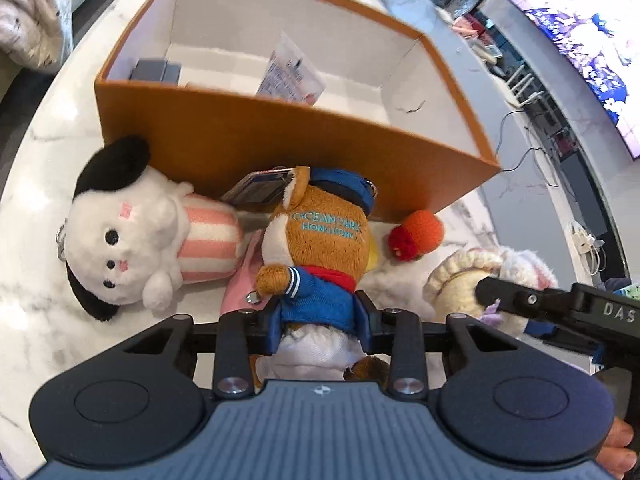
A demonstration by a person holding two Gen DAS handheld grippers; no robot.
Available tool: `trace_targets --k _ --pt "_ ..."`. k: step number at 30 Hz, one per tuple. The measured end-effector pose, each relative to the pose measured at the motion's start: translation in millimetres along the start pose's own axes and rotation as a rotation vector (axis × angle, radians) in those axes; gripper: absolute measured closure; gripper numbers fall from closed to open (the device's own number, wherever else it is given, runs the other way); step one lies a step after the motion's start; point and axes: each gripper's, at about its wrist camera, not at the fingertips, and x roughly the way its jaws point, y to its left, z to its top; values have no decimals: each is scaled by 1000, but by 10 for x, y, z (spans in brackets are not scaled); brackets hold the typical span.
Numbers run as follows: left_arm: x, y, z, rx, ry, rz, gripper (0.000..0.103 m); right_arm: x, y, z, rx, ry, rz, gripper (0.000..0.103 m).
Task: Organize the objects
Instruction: 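Reach the left gripper to the Ocean Park bear while the right gripper reaches the crochet bunny, then lift the bear with the left gripper while the right gripper lifts the crochet bunny into the box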
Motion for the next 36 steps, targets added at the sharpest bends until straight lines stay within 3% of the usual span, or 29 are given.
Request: trace_targets --k 8,14,24,31,36 --pt "-403 -168 58 11 -92 -104 63 -467 353 64 -294 -144 22 45" --pt "-681 -383 265 46 -221 -137 63 -621 655 166 -587 -220 -35 45" --pt "-505 -534 803 22 -295 -104 63 -388 993 667 -908 -195 -56 45" --pt "-162 -508 1046 21 -274 -66 63 -98 1064 986 -1028 -149 -82 45" --pt "143 -492 1121 23 -224 -57 63 233 1027 1066 -1113 -71 -104 45"
